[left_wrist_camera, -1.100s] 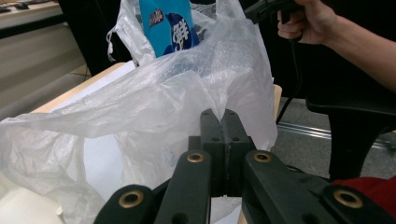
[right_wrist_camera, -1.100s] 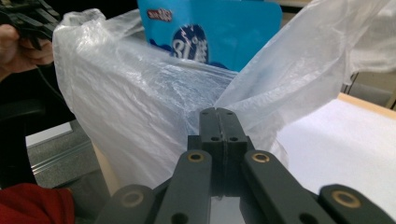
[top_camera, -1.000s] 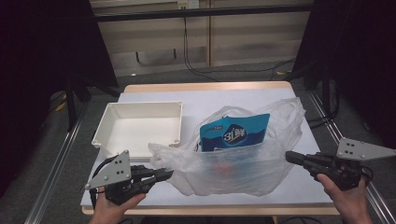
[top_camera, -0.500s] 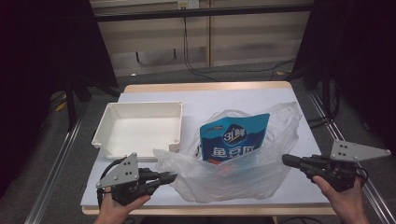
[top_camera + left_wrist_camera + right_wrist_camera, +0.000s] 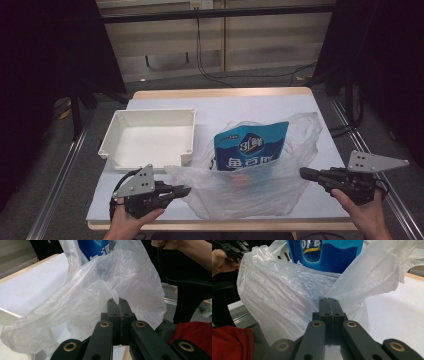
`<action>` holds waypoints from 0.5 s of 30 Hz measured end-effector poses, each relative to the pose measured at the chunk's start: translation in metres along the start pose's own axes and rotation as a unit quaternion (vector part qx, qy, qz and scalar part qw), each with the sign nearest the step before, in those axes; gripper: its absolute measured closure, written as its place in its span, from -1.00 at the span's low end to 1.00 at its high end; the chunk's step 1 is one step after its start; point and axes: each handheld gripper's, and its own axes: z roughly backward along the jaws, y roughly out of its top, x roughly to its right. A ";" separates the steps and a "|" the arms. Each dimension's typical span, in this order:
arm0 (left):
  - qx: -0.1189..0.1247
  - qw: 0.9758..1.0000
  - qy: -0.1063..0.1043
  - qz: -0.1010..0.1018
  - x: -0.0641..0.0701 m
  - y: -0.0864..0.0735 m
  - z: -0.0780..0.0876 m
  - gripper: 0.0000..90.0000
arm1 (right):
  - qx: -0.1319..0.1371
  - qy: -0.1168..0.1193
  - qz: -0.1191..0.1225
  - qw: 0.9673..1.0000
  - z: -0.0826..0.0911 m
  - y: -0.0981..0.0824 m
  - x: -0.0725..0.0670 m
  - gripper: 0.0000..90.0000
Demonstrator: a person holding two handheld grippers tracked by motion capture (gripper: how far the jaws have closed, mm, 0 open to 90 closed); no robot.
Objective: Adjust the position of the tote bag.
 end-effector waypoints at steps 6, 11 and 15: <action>-0.003 1.000 -0.001 0.006 -0.003 -0.004 -0.003 1.00 | -0.007 -0.001 -0.006 1.000 -0.006 -0.003 0.003 1.00; -0.010 1.000 -0.003 0.005 -0.004 -0.007 -0.005 1.00 | -0.013 0.000 -0.011 1.000 -0.009 -0.008 0.005 1.00; -0.011 1.000 -0.006 0.003 -0.003 -0.007 -0.006 1.00 | -0.005 -0.007 -0.011 1.000 -0.007 -0.006 0.007 0.86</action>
